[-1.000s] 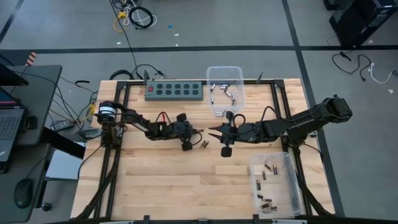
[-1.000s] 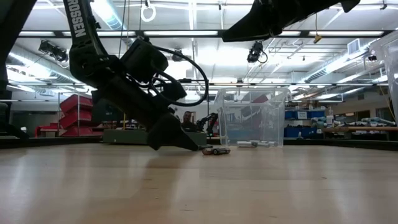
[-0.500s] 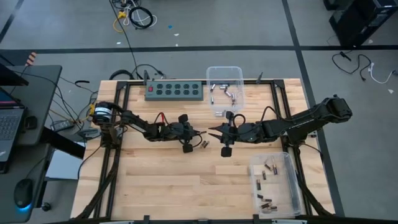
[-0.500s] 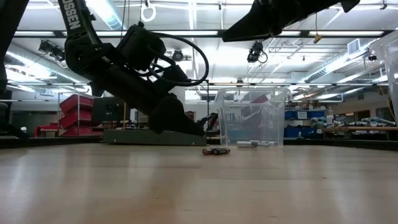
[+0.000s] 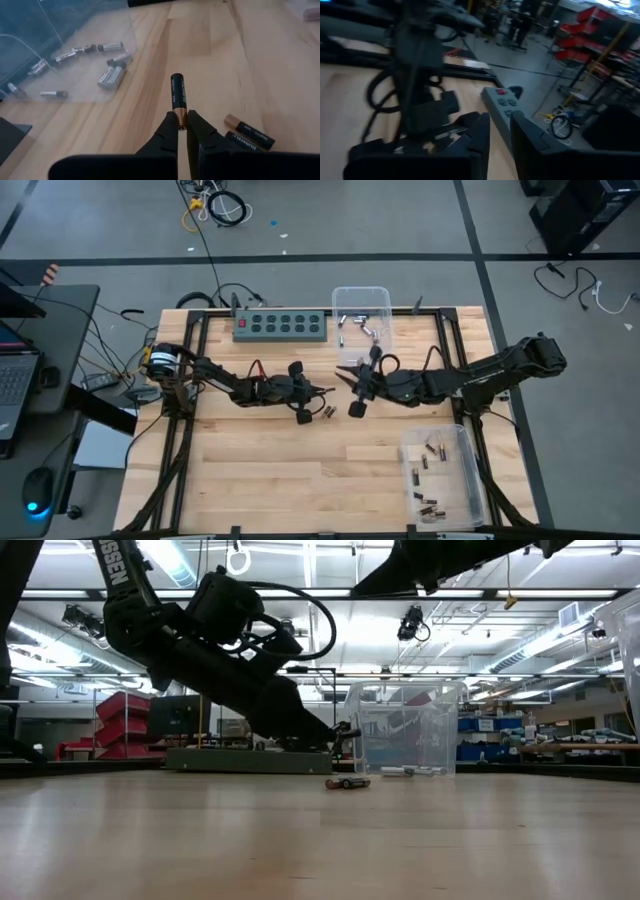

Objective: Sort batteries
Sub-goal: Put the black battery into the bottom transparent bin

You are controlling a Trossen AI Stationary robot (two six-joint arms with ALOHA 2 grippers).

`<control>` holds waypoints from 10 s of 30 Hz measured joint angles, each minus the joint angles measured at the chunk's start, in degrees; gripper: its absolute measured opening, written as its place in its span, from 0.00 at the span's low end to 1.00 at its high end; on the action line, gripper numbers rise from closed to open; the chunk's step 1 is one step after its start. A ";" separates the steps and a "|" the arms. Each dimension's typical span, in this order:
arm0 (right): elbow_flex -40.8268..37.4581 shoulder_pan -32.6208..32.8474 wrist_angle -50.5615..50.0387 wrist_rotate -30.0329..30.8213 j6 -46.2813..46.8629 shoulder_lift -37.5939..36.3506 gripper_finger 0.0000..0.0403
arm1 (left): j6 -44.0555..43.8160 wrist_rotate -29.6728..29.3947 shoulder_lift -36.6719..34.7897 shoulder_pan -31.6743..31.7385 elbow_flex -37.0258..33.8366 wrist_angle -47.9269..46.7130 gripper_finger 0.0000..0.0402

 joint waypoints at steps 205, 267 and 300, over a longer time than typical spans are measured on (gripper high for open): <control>-1.29 17.34 -25.78 25.93 22.56 -13.05 0.00 | -12.35 0.28 5.73 -6.21 2.82 -8.04 0.54; -7.28 12.37 -15.59 18.20 21.01 -12.94 0.00 | -4.46 -11.00 9.14 -6.80 2.88 -3.65 0.05; -7.27 -7.24 31.70 -27.25 -5.41 4.18 0.29 | 19.66 9.22 -5.77 -0.05 -6.47 45.01 0.04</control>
